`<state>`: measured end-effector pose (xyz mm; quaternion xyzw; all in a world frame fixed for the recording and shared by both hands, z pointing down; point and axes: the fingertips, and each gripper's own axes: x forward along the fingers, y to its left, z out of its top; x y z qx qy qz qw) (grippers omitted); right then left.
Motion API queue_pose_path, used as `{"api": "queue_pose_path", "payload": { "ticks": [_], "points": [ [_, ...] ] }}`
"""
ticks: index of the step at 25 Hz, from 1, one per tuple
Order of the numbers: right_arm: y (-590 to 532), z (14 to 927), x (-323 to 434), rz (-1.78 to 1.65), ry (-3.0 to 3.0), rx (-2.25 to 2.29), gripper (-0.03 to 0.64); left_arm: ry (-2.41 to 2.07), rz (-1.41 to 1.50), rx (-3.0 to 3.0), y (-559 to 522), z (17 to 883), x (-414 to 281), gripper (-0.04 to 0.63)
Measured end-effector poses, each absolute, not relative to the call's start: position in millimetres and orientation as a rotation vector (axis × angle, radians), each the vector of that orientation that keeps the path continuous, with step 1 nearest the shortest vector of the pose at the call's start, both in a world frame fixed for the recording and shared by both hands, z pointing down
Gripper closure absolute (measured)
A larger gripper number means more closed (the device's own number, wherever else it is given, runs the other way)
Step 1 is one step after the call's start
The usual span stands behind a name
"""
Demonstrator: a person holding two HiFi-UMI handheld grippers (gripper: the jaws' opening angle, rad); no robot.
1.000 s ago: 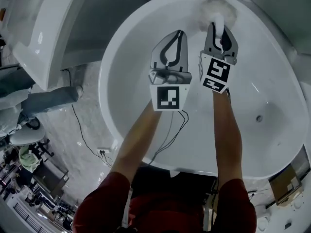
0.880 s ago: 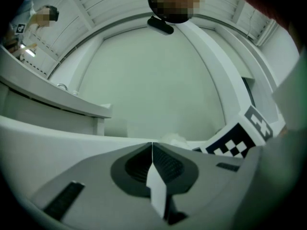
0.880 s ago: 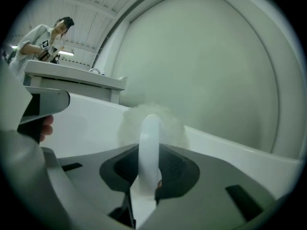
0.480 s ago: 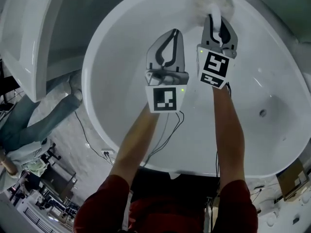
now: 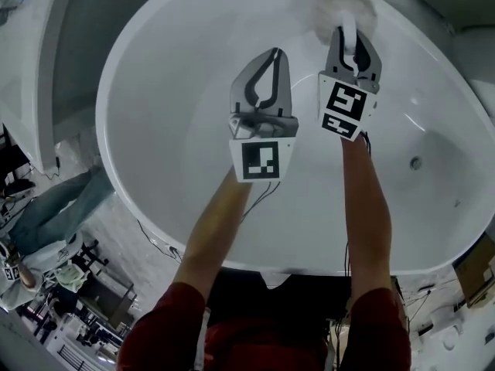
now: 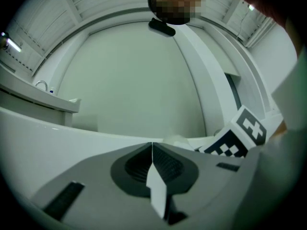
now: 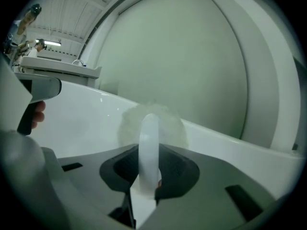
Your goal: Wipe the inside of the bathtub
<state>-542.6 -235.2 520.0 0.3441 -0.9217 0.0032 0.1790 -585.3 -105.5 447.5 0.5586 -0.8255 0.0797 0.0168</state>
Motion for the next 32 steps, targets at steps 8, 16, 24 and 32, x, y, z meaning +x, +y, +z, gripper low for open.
{"api": "queue_pose_path", "payload": {
  "ticks": [8, 16, 24, 32],
  "points": [
    [-272, 526, -446, 0.015, -2.563, 1.05, 0.526, -2.495, 0.253, 1.819, -149, 451, -500, 0.58],
    [-306, 541, -362, 0.007, -2.54, 1.107, 0.525, -2.43, 0.278, 1.908, -192, 463, -420, 0.58],
    [-341, 554, -268, 0.0, -2.515, 1.153, 0.525, -2.373, 0.259, 1.967, -241, 476, -335, 0.58],
    [-391, 573, -153, 0.04, -2.445, 1.257, 0.525, -2.295, 0.233, 2.038, -296, 497, -244, 0.58]
  ]
}}
